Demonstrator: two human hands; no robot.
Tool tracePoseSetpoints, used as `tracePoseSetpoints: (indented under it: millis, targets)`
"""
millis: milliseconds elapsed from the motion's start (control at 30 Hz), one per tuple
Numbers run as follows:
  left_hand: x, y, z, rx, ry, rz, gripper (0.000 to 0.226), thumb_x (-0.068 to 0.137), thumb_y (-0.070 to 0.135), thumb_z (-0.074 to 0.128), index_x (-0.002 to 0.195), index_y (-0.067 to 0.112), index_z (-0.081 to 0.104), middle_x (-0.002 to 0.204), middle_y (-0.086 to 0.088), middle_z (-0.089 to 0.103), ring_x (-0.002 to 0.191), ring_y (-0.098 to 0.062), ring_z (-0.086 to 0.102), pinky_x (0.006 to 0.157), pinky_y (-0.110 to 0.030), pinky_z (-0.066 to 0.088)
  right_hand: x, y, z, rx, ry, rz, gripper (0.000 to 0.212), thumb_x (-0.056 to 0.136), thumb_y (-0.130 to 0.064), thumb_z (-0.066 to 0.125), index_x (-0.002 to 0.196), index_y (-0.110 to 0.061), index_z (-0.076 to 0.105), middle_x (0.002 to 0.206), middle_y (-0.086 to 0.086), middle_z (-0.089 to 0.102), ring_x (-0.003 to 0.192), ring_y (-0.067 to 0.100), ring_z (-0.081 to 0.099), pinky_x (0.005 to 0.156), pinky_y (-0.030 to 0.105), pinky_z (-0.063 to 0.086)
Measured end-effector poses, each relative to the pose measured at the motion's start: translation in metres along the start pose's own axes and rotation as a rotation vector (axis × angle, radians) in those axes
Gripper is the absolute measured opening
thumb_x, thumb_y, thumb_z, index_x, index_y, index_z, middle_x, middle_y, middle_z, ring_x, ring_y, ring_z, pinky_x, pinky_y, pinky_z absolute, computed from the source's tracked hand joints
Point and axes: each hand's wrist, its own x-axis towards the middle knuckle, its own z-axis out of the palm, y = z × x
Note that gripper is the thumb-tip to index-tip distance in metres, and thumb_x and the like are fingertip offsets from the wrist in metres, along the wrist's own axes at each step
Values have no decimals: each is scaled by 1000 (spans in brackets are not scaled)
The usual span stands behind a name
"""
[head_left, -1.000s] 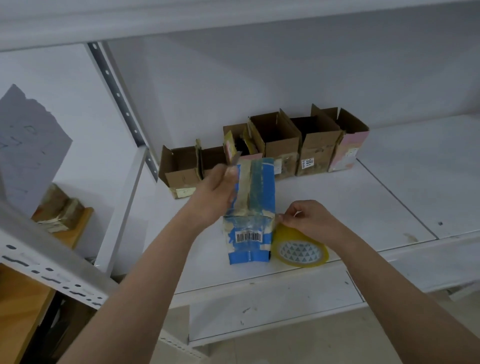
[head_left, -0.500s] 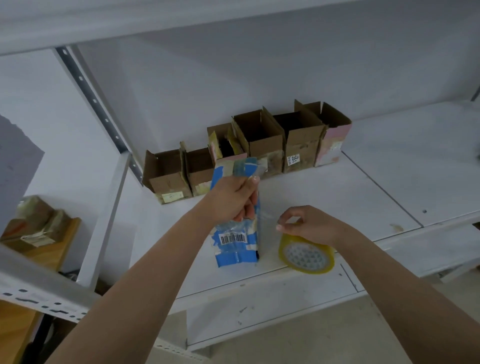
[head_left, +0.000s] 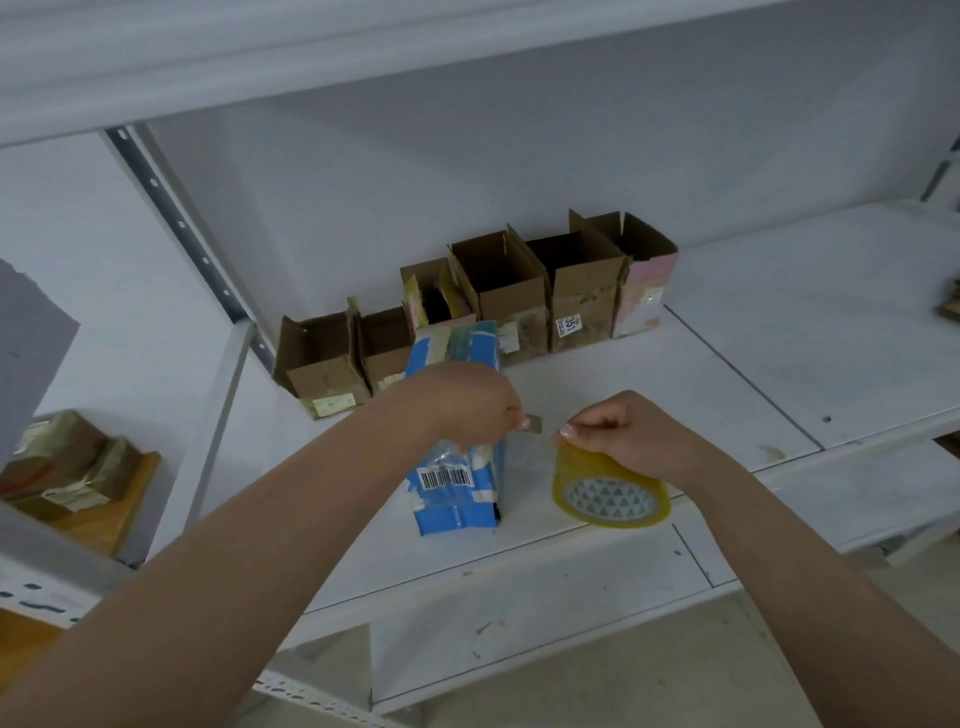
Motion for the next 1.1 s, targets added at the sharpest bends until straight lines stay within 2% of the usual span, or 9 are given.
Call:
tracePoseSetpoints:
  millis: [167, 333, 500, 667, 733, 833, 933, 1000, 1100]
  targets:
    - [5, 10, 2, 95, 5, -68, 39, 105, 34, 34, 104, 13, 66, 81, -1, 55, 81, -16, 53, 73, -30, 41, -6, 1, 8, 63, 38, 8, 17, 92, -35, 63, 88, -31, 79, 88, -3, 75, 87, 17, 69, 88, 40, 56]
    - [-11, -11, 6, -424, 182, -116, 37, 101, 44, 40, 79, 18, 54, 76, -2, 57, 73, -17, 55, 61, -26, 41, -5, 6, 15, 133, 13, 111, 17, 93, -34, 63, 87, -33, 78, 87, -4, 74, 85, 18, 69, 82, 32, 55]
    - [-1, -6, 35, -260, 493, -297, 37, 85, 40, 68, 72, 27, 36, 71, 9, 46, 65, -7, 46, 50, -24, 28, 1, 8, 26, 212, -10, 187, 23, 92, -34, 64, 75, -36, 78, 79, -3, 75, 78, 18, 71, 65, 26, 53]
    - [1, -14, 34, -211, 452, -371, 24, 86, 28, 62, 79, 23, 39, 76, 4, 46, 82, -21, 56, 62, -31, 38, -8, 32, 26, 239, -19, 356, 22, 93, -27, 64, 79, -20, 81, 69, 0, 74, 48, 5, 62, 40, 15, 39]
    - [2, -8, 34, -123, 402, -417, 29, 84, 29, 66, 95, 19, 42, 79, 3, 46, 81, -20, 53, 60, -32, 38, -8, 32, 25, 218, -15, 356, 21, 92, -29, 65, 79, -22, 81, 71, 1, 74, 49, 6, 63, 42, 15, 41]
    - [6, 5, 40, 17, 382, -489, 44, 84, 20, 71, 116, 16, 41, 76, 2, 42, 76, -21, 50, 55, -32, 38, 1, 21, 22, 240, 36, 292, 21, 91, -30, 65, 78, -26, 80, 73, -5, 75, 65, 11, 70, 60, 21, 51]
    - [3, -5, 39, -108, 419, -466, 38, 85, 32, 69, 111, 18, 45, 79, 3, 48, 76, -19, 54, 56, -32, 41, 2, 18, 16, 258, 76, 256, 21, 92, -31, 65, 79, -26, 80, 75, -5, 75, 70, 15, 72, 68, 27, 56]
    - [2, -16, 31, -276, 543, -466, 38, 85, 48, 65, 104, 20, 49, 79, 5, 52, 71, -15, 55, 55, -30, 43, 0, 20, 12, 285, 89, 245, 20, 92, -29, 64, 81, -23, 80, 78, -2, 76, 73, 18, 73, 71, 31, 59]
    - [7, -25, 19, -247, 658, -612, 55, 83, 62, 61, 112, 16, 53, 90, 1, 53, 74, -17, 53, 56, -31, 43, -2, 18, 11, 311, 103, 229, 20, 93, -28, 63, 83, -23, 80, 80, 1, 76, 72, 17, 73, 66, 29, 58]
